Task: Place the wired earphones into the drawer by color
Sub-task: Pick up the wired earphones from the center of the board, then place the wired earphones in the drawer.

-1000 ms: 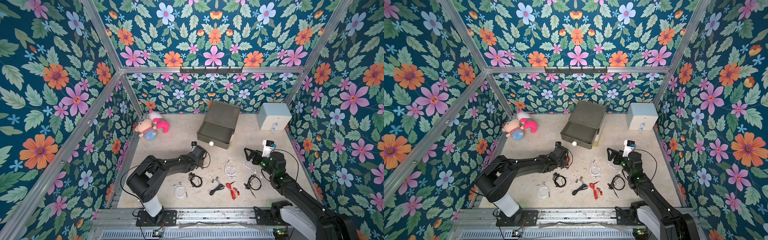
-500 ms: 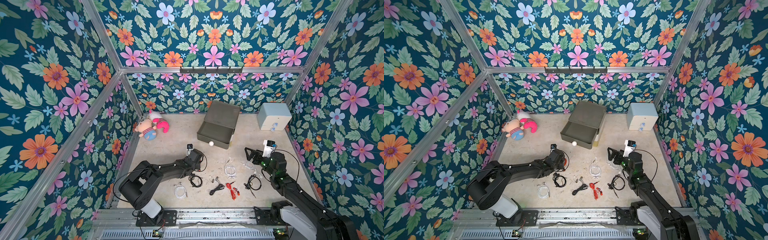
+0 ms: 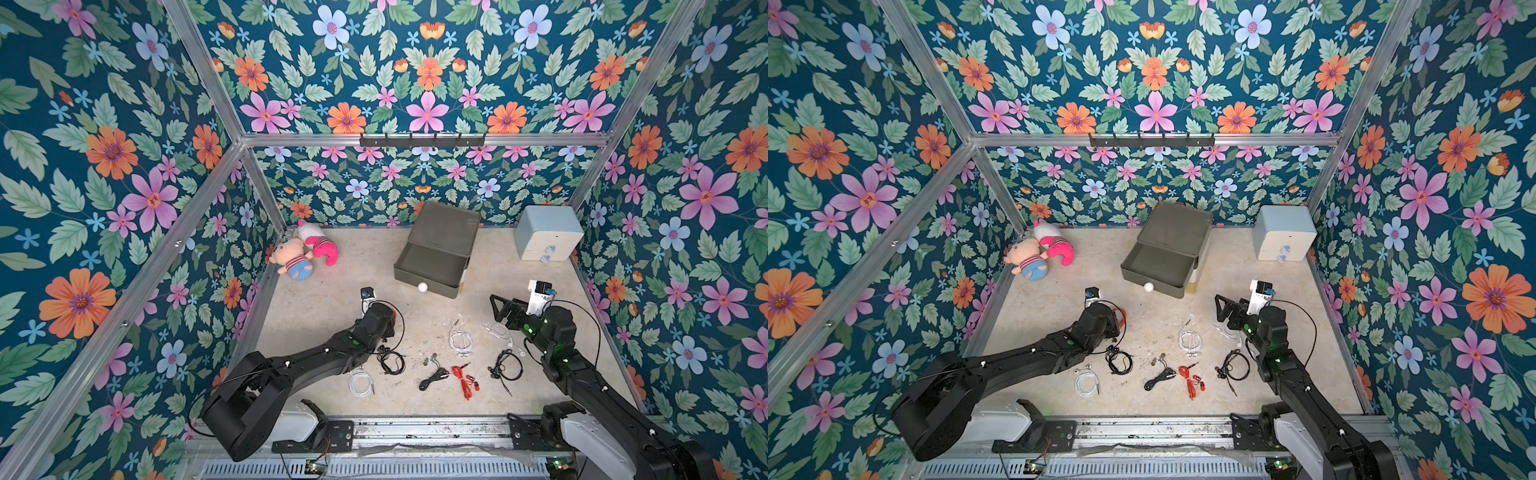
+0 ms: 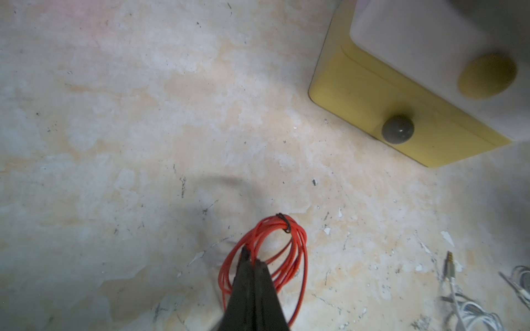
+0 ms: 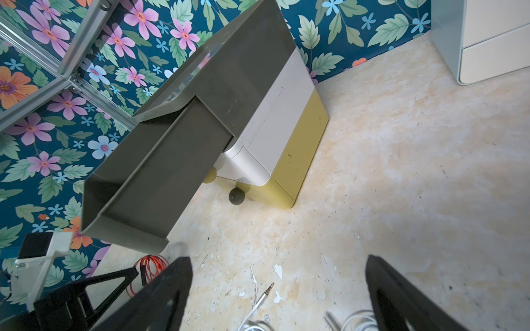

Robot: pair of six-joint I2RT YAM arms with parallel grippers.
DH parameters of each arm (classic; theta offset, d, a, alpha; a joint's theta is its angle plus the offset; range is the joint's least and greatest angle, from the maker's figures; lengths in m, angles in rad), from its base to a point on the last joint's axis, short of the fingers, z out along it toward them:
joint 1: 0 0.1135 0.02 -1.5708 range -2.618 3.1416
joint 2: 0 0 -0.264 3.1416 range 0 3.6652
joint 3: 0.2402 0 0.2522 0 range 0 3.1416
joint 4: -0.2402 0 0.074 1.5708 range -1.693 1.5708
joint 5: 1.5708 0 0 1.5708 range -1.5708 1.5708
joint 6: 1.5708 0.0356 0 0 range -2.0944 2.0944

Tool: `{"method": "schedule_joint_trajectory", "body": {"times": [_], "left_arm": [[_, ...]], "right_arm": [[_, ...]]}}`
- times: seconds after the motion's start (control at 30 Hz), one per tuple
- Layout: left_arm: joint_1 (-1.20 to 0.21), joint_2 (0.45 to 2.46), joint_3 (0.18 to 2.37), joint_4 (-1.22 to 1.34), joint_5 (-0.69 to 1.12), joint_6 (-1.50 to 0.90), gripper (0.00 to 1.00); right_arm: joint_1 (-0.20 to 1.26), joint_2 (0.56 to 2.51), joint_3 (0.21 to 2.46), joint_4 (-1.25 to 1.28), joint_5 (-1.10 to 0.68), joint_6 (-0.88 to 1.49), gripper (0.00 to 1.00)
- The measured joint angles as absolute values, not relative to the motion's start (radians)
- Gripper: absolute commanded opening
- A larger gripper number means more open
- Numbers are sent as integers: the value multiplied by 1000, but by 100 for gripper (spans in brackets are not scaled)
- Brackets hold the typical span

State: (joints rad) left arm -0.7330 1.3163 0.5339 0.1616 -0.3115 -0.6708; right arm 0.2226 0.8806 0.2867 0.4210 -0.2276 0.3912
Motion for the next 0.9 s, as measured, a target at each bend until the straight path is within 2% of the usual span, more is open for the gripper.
{"method": "schedule_joint_trajectory", "body": {"times": [0.37, 0.9], "left_arm": [[-732, 1227, 539, 157, -295, -647, 0], [-732, 953, 505, 137, -236, -599, 0]], "right_arm": [[223, 907, 254, 470, -234, 398, 99], [223, 927, 224, 596, -261, 402, 99]]}}
